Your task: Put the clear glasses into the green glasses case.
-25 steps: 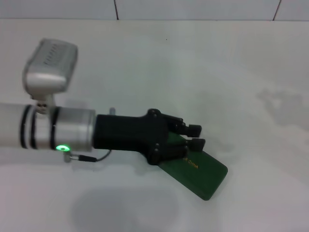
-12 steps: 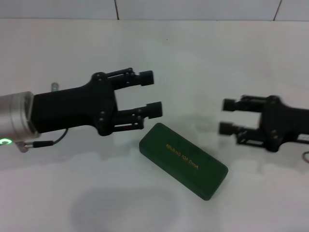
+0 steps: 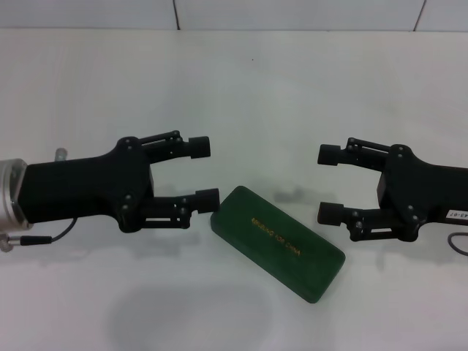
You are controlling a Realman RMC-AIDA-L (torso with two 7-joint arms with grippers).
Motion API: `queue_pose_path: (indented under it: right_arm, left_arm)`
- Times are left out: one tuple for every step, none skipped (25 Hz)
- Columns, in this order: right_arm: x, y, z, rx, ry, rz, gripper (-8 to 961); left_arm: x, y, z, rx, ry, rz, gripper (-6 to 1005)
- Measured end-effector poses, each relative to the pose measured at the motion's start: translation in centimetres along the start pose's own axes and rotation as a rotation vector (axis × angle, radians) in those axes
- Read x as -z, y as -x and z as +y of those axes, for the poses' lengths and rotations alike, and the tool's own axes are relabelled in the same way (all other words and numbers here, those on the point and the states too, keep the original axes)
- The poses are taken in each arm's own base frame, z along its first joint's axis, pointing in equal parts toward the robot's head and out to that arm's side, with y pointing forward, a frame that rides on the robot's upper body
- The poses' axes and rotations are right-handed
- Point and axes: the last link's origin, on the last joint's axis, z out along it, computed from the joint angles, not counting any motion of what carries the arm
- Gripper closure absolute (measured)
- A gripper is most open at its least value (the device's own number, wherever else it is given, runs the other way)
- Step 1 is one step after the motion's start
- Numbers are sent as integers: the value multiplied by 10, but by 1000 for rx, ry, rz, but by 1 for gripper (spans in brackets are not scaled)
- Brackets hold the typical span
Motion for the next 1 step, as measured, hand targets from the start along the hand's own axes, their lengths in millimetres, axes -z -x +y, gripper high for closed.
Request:
queue_pose_path:
  right_arm:
    - [0, 0, 1, -1, 5, 0, 220]
  left_arm:
    - [0, 1, 0, 4, 2, -5, 139]
